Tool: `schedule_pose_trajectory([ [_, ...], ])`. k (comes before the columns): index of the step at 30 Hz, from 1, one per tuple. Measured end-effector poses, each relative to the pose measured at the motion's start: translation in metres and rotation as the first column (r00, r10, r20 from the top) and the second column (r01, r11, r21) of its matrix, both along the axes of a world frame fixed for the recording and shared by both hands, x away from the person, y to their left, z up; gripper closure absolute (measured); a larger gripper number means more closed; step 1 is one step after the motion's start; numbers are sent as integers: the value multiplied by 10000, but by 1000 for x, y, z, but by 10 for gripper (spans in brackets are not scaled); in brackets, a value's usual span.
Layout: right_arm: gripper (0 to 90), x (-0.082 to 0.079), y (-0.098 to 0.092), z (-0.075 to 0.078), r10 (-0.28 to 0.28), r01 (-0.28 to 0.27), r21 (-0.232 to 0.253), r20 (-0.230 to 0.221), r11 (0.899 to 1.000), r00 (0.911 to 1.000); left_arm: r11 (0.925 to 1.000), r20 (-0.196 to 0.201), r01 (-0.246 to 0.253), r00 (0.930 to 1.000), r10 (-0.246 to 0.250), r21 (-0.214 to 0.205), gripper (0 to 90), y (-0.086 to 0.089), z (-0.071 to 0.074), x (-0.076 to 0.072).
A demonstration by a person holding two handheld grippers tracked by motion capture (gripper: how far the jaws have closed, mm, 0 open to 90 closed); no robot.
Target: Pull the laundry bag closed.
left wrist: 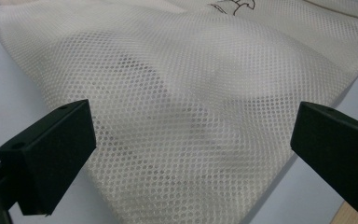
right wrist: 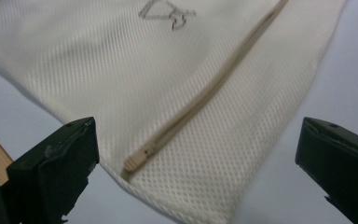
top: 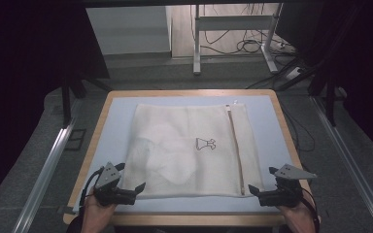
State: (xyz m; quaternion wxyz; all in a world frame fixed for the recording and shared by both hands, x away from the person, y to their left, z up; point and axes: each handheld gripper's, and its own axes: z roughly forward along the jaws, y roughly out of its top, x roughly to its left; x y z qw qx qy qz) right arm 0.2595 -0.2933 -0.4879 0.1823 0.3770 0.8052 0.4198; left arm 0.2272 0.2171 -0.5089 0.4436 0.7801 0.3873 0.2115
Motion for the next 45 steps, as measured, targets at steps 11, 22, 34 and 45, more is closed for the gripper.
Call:
schedule_pose_trajectory([
  [11,0,1,1,-3,198,-200,-76,-301,9998,9994,9991,-112,423,9990,-423,-14,0,-2,-4,2],
  [22,11,1,3,-3,748,-751,-58,-308,9972,9967,9994,-250,269,9993,-275,-222,1,2,-5,3],
  [34,9,0,10,-2,675,-677,-31,-441,9977,9967,9995,-134,307,9994,-309,-122,2,1,-4,2],
  [45,9,-1,26,-5,603,-635,-693,-475,9956,9970,9991,-173,413,9990,-413,-55,0,0,-6,3],
])
